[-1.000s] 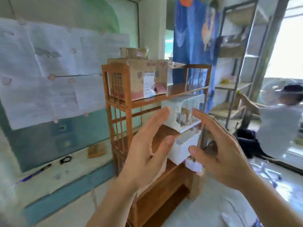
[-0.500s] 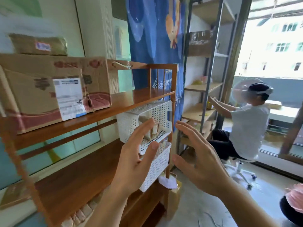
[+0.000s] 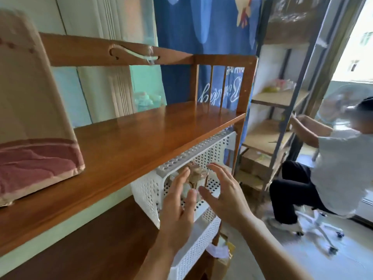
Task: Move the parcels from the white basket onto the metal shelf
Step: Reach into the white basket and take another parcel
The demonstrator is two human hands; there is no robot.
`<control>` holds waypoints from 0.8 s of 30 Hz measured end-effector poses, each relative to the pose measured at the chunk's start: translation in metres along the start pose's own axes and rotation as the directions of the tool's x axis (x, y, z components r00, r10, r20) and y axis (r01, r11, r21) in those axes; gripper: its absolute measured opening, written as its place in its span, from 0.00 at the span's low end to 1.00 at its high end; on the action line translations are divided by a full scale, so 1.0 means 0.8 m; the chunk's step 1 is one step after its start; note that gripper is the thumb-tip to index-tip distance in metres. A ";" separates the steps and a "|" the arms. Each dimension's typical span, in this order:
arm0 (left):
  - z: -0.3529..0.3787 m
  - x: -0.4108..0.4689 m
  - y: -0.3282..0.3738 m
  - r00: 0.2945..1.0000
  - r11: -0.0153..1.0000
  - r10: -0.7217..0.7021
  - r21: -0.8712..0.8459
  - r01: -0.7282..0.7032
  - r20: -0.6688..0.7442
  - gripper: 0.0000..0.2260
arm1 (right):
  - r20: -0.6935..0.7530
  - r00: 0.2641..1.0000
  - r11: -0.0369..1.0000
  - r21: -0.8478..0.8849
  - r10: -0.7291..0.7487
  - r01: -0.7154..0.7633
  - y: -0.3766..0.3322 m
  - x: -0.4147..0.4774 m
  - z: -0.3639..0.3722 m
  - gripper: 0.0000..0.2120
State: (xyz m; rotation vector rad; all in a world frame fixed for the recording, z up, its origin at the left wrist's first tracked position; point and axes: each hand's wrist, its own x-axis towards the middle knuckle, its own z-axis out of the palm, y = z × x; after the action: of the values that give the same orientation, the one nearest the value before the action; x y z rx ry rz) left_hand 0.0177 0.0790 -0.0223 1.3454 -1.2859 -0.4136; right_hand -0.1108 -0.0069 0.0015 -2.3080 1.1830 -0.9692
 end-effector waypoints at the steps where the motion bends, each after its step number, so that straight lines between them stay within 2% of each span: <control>1: 0.004 0.004 -0.008 1.000 1.000 -0.021 -0.013 0.020 -0.019 0.21 | 0.018 0.999 0.998 -0.032 0.049 -0.049 0.007 0.018 0.016 0.31; 4: 0.014 0.002 -0.016 0.999 1.000 -0.002 -0.019 0.001 -0.036 0.21 | 0.109 0.975 0.981 -0.024 0.194 -0.192 0.018 0.060 0.058 0.33; 6: 0.016 0.001 -0.021 0.999 1.000 -0.005 -0.016 0.004 -0.052 0.21 | 0.157 0.958 0.970 -0.011 0.242 -0.243 0.021 0.077 0.077 0.31; 9: 0.011 0.002 -0.028 0.997 1.000 -0.020 -0.023 0.018 -0.080 0.20 | 0.115 0.959 0.966 -0.007 0.258 -0.259 0.032 0.084 0.086 0.25; 13: 0.011 -0.013 -0.013 0.996 0.999 -0.001 -0.032 -0.002 -0.087 0.19 | -0.051 0.977 0.978 0.009 0.206 -0.206 0.036 0.053 0.044 0.24; 17: 0.015 -0.042 0.011 0.993 0.999 0.019 -0.038 -0.024 -0.119 0.18 | -0.150 0.982 0.994 0.024 0.114 -0.111 0.018 -0.003 -0.031 0.26; 21: 0.005 -0.092 0.057 0.980 0.998 0.069 0.001 -0.070 -0.187 0.18 | -0.184 0.983 0.999 0.039 -0.020 0.027 -0.012 -0.082 -0.111 0.26; 24: -0.021 -0.134 0.090 0.969 0.988 0.085 -0.103 -0.111 -0.230 0.22 | -0.121 0.978 0.976 0.118 -0.168 0.182 -0.048 -0.142 -0.150 0.26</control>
State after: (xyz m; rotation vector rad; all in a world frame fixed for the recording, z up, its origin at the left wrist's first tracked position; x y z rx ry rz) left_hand -0.0347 0.1967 -0.0021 1.1895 -1.1176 -0.2538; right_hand -0.2225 0.1061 0.0616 -2.3107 0.9388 -1.2126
